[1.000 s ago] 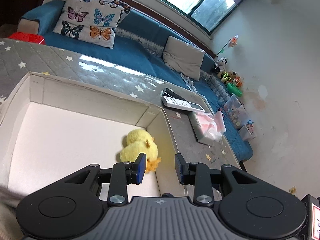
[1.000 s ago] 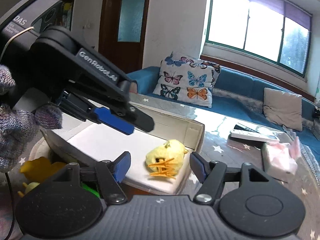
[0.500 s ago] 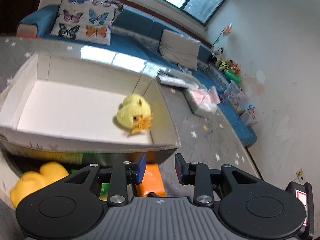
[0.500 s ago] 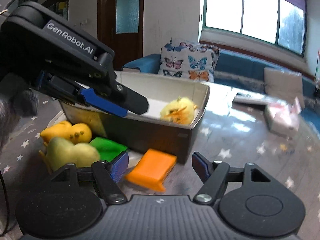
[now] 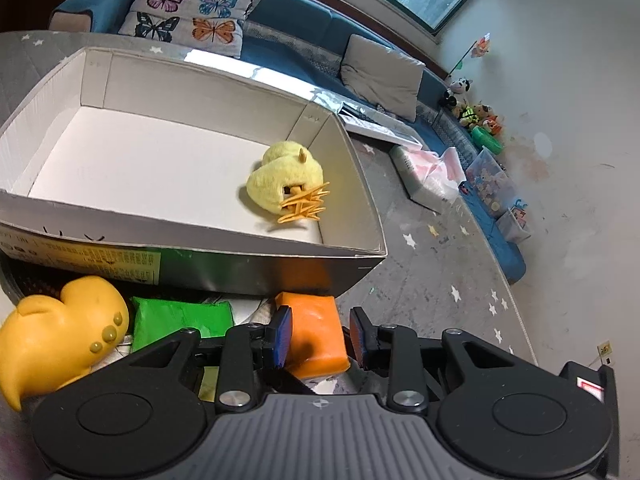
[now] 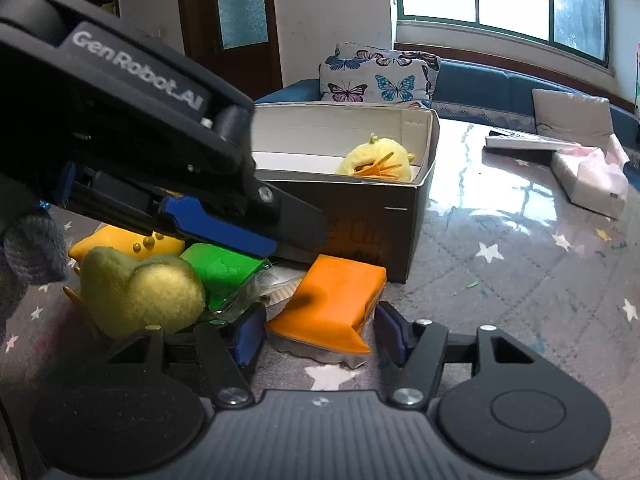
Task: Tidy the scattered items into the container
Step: 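Lower the left tool onto the orange clay block and grasp it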
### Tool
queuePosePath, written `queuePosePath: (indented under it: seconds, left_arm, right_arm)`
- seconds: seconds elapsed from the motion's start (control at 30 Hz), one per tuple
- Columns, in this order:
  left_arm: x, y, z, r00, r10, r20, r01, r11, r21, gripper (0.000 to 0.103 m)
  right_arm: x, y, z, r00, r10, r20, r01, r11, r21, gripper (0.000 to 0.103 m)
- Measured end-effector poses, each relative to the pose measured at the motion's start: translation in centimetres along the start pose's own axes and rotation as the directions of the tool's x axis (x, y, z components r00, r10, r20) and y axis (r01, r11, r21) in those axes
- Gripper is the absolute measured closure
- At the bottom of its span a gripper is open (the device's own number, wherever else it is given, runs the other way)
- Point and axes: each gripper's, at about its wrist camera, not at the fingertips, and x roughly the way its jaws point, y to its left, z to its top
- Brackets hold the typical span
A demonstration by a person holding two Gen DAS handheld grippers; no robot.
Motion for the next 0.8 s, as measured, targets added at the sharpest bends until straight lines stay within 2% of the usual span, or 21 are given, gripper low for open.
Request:
queuePosePath:
  seconds: [0.27,0.8]
  left_arm:
    - [1.1,-0.2,-0.8,0.999,-0.005,-0.032,0.006,1.0,0.002,0.068]
    - [3.1,-1.9,-1.8,0.994,-0.015,-0.109,0.014,1.0,-0.004,0.068]
  right_arm:
    - [-1.6,-0.2,-0.7,1.0,0.014,-0.015,-0.014,1.0,0.017,0.048]
    - [-4.0,-1.7,-2.5,0.999,0.022,0.035,-0.027,0.987,0.16,0.048]
